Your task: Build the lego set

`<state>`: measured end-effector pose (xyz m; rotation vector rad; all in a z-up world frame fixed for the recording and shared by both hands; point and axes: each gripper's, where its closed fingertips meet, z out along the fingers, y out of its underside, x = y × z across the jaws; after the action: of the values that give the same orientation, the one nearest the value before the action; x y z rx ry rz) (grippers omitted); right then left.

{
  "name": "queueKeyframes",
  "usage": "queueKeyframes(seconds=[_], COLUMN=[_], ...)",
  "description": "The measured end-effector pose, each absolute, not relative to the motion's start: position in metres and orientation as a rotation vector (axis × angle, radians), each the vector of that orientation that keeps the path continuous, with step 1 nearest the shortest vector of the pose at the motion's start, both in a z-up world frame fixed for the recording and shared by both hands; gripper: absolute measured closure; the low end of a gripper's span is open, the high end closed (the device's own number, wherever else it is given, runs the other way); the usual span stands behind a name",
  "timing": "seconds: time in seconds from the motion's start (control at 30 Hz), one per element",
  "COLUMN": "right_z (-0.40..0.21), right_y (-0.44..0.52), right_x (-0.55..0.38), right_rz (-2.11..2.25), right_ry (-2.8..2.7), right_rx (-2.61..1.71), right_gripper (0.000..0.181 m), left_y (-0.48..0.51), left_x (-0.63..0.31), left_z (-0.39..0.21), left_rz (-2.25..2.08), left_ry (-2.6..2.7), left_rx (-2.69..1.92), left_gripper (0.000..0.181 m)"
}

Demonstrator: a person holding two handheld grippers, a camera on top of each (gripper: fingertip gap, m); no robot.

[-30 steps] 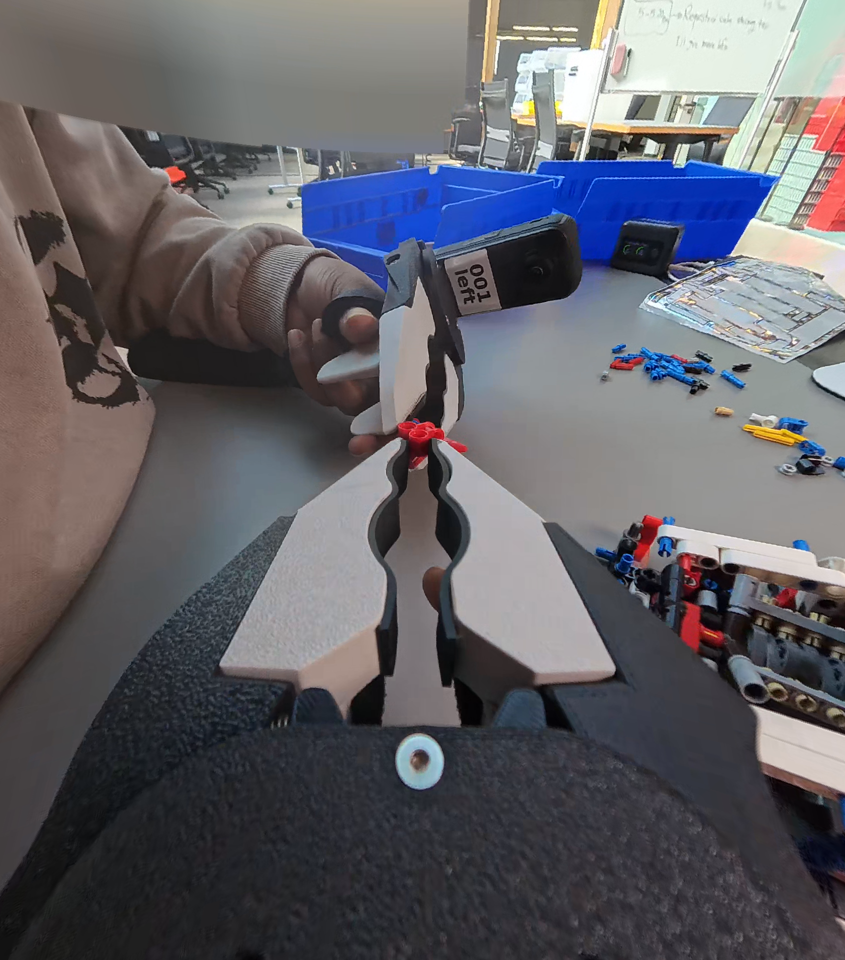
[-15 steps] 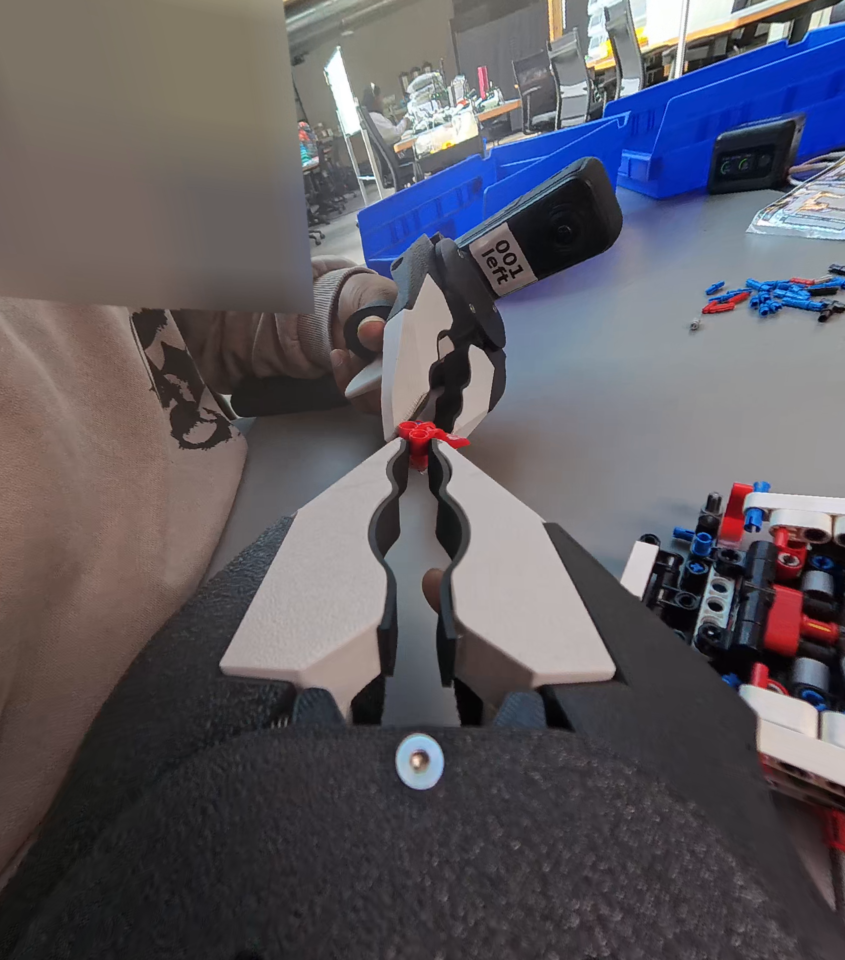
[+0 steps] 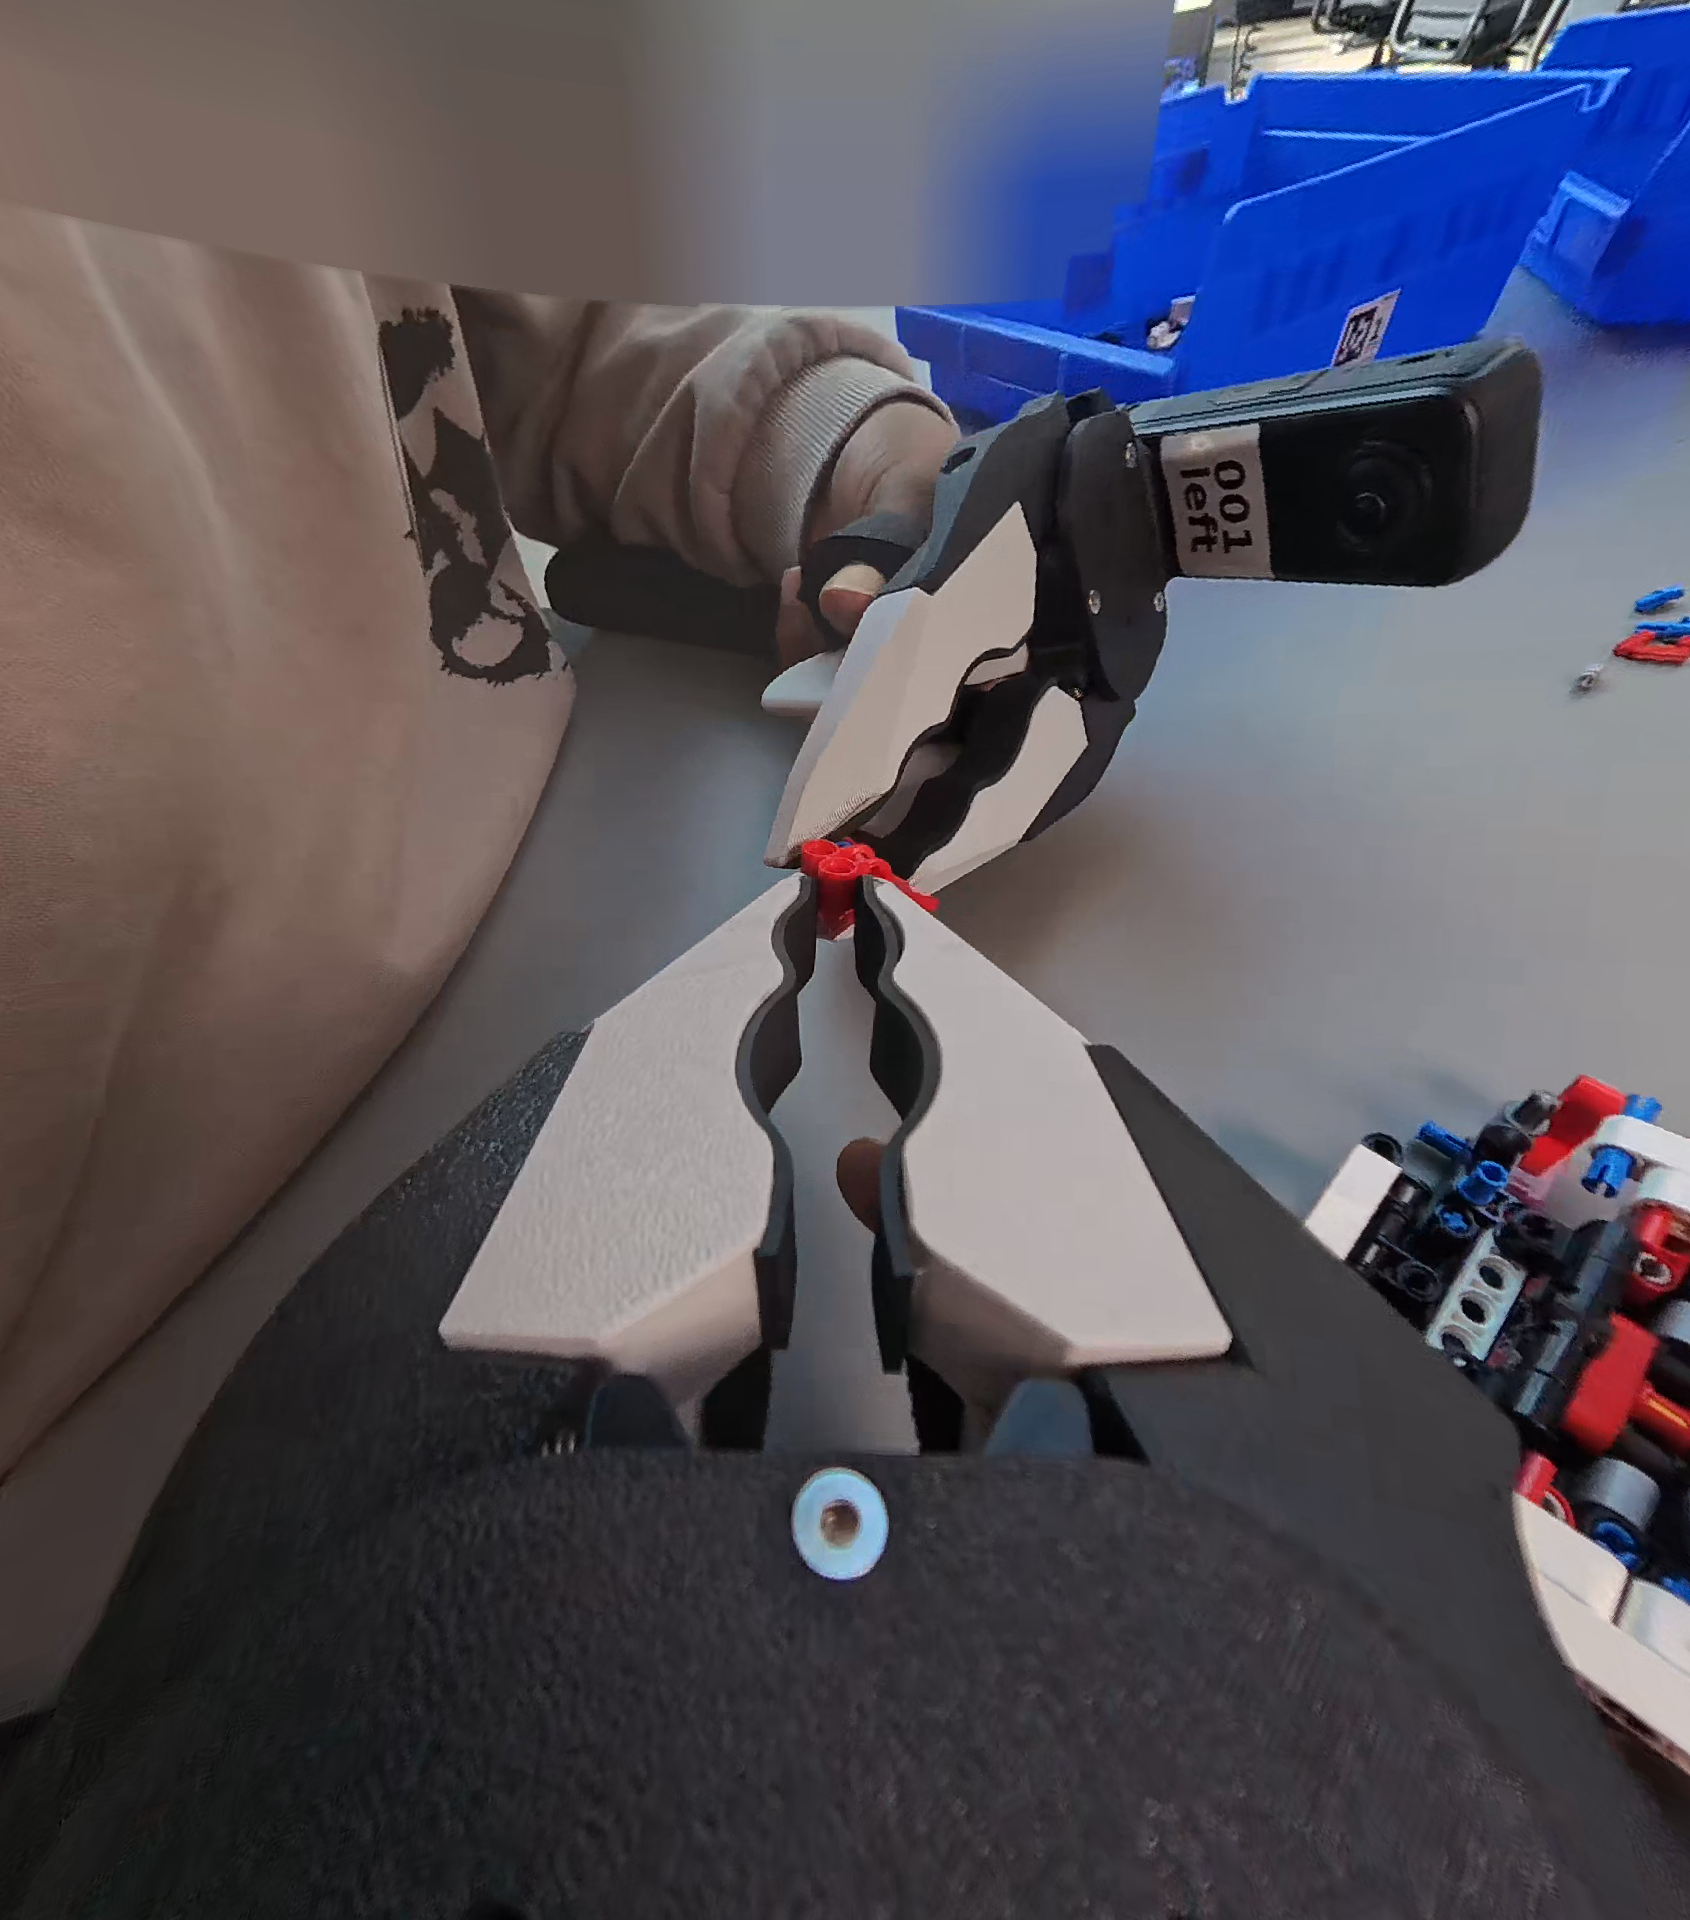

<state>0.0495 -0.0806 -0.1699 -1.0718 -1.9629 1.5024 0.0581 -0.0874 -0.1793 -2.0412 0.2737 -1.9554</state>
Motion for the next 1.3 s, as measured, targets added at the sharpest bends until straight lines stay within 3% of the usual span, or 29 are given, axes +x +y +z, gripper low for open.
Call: queueKeyframes(seconds=[0.8, 0.97, 1.17, 1.3], right_z=[-0.182, -0.176, -0.160, -0.155], right_y=[-0.118, -0.098, -0.083, -0.081], right_x=[0.076, 0.065, 0.058, 0.055], right_rz=[1.411, 1.529, 1.691, 1.730], right_ry=[-2.344, -2.118, -1.921, -1.868], right_rx=[-0.909, -1.004, -1.052, -1.057], right_gripper=[0.177, 0.177, 0.177, 0.177], left_y=[-0.128, -0.106, -0.095, -0.091], left_x=[0.086, 0.075, 0.062, 0.060], left_z=[-0.191, -0.185, -0.163, -0.160], left_rz=[-2.025, -1.882, -1.767, -1.729], left_ry=[0.566, 0.521, 0.547, 0.548], left_rx=[-2.135, -2.051, -1.900, -1.876], left_gripper=[0.169, 0.168, 0.153, 0.158])
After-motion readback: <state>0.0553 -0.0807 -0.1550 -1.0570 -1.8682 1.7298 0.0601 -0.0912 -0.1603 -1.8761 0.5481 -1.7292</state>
